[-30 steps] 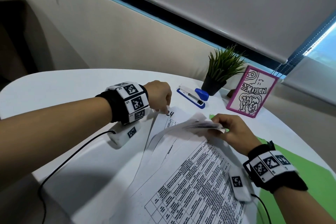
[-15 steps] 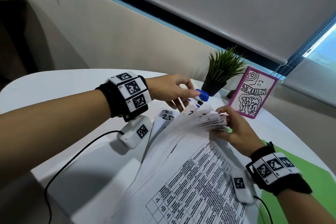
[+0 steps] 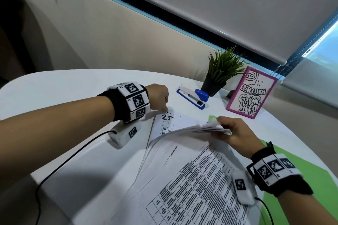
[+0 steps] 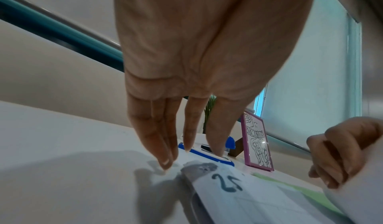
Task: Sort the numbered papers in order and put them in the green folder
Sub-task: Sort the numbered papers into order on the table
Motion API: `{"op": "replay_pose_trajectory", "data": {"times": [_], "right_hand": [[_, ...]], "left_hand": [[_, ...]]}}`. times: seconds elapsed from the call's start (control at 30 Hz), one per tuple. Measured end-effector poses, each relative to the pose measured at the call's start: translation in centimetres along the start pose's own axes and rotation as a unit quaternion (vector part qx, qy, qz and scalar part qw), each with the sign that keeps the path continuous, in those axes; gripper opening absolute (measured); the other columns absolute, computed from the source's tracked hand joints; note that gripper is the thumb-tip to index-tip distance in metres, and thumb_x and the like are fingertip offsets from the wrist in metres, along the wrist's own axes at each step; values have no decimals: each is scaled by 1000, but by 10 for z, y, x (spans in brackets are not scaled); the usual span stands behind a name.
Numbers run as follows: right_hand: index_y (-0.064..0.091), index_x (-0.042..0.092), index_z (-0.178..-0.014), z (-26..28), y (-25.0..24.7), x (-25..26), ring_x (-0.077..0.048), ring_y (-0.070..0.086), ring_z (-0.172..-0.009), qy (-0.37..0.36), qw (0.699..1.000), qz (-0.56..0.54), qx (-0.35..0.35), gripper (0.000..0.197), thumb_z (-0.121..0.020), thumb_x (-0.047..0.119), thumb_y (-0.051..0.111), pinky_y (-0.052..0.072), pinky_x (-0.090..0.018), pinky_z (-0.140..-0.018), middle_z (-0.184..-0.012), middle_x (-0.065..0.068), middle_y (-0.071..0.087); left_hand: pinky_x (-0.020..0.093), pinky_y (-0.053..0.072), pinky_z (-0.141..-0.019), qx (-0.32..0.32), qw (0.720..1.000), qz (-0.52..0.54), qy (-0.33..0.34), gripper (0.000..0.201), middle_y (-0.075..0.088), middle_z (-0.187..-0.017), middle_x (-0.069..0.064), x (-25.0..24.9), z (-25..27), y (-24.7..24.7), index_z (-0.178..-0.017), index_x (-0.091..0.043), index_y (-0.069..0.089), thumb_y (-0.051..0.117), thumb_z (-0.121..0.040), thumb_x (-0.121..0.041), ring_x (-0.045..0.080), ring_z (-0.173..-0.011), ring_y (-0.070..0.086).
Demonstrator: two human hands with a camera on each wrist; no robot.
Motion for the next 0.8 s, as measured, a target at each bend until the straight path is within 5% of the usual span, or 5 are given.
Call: {"op": "replay_pose_trajectory", "data": {"times": [0.1,0.33,0.5,0.6,0.8], "right_hand": [[68,2,-82,-1,2,-3,-22,65,-79,15,1000,-24,-3,8,-80,-4,74,50,-29,-74,-86,-9,72],[60,3,-72,-3,5,-1,-16,67,-107,8,1000,-23,1,19,-79,-11,71,51,-28,-92,-109,3,74],[58,-4,-76,-6,5,-4,-9,62,-117,-7,1000,13,-2,15,-80,-8,71,48,-34,-101,-123,8,68],[56,-2,-75,-7,5,-4,-9,61,-118,-6,1000,21,0,17,-81,-8,70,49,-34,-100,-124,11,68],[63,-10,-93,-9,5,-9,-6,60,-118,4,1000,22,8,13,-82,-9,69,50,-28,-99,-126,12,66]], "left_hand": [[24,43,-69,16,999,38,0,27,65,-85,2,1,0,-1,-105,-3,69,69,-86,-22,15,-74,55],[27,48,-69,-86,994,56,28,16,69,-77,-2,0,4,-6,-82,-16,66,80,-74,-17,16,-77,62],[25,42,-60,-102,993,14,56,22,63,-58,-8,-8,14,-15,-62,-20,60,77,-76,-16,6,-61,58],[24,39,-56,-101,993,11,62,23,62,-60,-8,-15,18,-18,-65,-20,58,75,-80,-21,8,-62,55],[25,49,-62,-102,993,51,37,26,74,-73,9,-22,25,-20,-83,1,72,77,-81,-24,16,-64,64]]}}
Point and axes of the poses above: each hand's wrist, its own z-axis away from the middle knuckle, its own y-axis out of the palm, x = y × z, the point moved 1 cm from there along -z, towards the middle knuckle
